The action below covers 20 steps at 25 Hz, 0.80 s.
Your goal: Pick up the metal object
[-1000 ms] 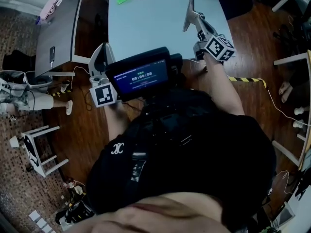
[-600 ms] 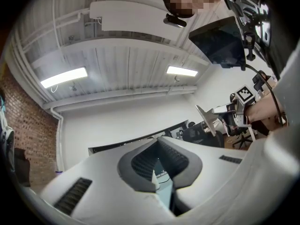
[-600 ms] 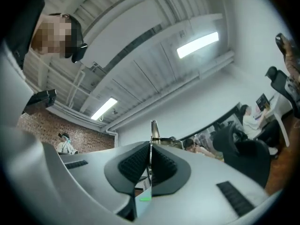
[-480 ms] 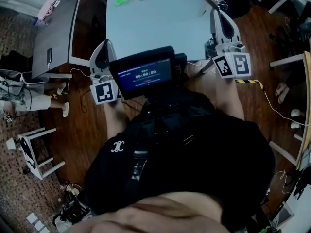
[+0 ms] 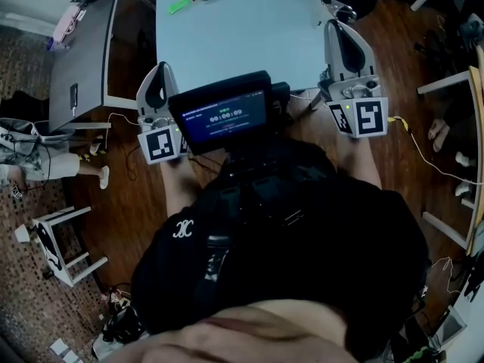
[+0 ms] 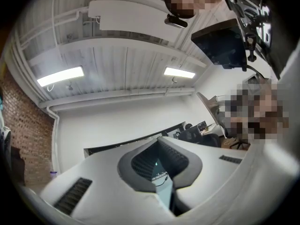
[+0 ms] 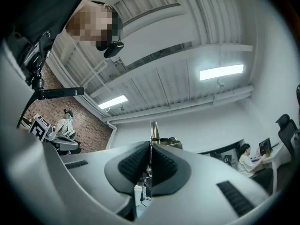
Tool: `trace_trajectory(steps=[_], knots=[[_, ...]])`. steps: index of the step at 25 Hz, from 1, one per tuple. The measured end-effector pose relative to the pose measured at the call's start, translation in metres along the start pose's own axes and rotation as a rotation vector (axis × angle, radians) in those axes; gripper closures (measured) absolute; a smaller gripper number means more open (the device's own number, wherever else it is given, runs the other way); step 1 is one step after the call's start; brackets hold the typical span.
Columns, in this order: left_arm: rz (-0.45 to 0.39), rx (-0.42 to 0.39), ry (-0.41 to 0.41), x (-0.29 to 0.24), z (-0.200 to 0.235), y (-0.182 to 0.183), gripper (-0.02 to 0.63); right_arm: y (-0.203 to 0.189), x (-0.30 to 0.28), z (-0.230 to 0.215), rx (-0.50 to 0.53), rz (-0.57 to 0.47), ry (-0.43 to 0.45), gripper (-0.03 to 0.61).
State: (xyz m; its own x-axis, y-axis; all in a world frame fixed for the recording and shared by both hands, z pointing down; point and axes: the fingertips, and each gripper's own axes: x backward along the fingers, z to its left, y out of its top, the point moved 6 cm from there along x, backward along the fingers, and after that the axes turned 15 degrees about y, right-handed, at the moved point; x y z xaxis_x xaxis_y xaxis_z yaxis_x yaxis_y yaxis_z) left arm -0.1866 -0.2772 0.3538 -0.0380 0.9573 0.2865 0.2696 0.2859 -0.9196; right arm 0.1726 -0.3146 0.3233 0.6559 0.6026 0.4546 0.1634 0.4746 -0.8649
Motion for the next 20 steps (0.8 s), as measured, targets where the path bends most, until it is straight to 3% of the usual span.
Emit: trace_trajectory(steps=[10,20], knots=[[-0.006,0.016,0.026,0.017,-0.045,0.019,0.604,-0.002,0.045,-0.015,-0.016,0.036,0.041,0.6],[-0.049,-0.007,0.035,0.045,-0.033,0.021,0.603,0.022,0.074,0.009,0.029,0.051,0.043,0.6]])
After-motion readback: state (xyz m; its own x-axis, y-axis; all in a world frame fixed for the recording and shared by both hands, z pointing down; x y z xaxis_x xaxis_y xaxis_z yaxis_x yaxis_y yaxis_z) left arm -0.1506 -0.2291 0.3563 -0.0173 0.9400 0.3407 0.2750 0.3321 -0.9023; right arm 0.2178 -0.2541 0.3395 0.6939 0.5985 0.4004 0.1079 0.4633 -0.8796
